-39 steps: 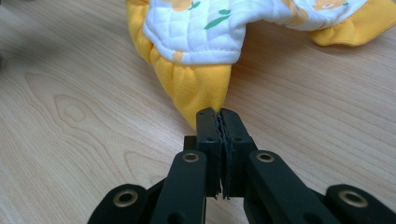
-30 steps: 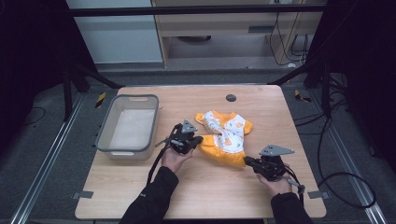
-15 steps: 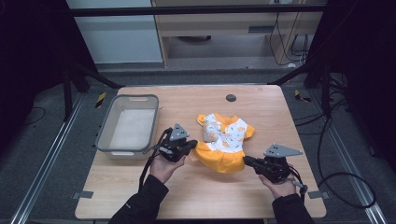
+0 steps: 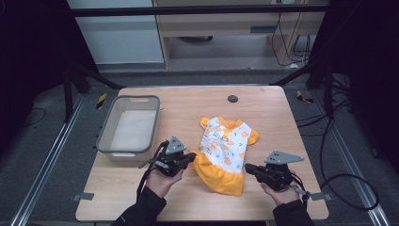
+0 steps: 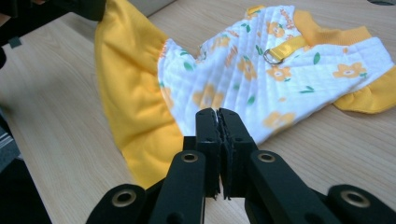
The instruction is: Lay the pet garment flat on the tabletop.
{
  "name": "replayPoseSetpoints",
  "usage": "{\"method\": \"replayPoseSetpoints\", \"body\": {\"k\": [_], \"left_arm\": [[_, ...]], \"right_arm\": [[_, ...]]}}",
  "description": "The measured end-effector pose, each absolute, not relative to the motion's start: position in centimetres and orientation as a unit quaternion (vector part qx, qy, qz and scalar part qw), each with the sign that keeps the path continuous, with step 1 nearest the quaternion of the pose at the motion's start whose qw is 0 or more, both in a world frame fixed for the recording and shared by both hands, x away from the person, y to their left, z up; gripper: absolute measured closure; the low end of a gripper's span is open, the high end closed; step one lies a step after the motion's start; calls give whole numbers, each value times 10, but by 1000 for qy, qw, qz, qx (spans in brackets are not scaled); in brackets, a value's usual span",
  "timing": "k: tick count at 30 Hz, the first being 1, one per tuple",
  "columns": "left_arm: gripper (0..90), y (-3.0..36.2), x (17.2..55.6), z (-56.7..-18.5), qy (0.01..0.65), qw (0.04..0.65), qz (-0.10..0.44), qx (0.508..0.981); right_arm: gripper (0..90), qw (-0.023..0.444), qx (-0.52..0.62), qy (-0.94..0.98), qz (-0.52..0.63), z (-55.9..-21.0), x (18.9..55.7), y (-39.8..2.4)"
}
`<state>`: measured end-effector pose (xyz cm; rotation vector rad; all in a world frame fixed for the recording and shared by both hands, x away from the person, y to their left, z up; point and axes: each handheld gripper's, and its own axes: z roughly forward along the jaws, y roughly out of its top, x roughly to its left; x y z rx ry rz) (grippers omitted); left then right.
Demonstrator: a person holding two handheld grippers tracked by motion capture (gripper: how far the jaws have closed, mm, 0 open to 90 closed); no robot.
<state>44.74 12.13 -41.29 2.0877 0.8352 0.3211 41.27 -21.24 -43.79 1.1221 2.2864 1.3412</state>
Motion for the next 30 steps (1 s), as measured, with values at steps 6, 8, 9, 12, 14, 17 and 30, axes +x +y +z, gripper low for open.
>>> {"method": "replayPoseSetpoints", "body": {"k": [6, 8, 9, 12, 14, 17, 30], "left_arm": [[836, 126, 444, -424, 343, 418, 142, 829], [788, 131, 443, -421, 346, 422, 149, 824], [768, 134, 443, -418, 348, 425, 156, 821], [721, 140, 443, -411, 350, 429, 169, 815], [711, 142, 444, -407, 351, 429, 175, 814], [680, 142, 446, -404, 348, 430, 185, 812], [577, 126, 479, -401, 340, 424, 189, 818]], "right_arm": [[856, 144, 393, 789, 450, -444, 413, -215], [849, 152, 394, 786, 451, -444, 413, -216], [842, 156, 395, 786, 450, -444, 414, -217], [812, 169, 397, 781, 452, -443, 414, -219], [802, 173, 398, 779, 452, -444, 415, -220], [785, 177, 400, 779, 450, -444, 415, -220], [606, 168, 387, 786, 451, -453, 416, -206]]}}
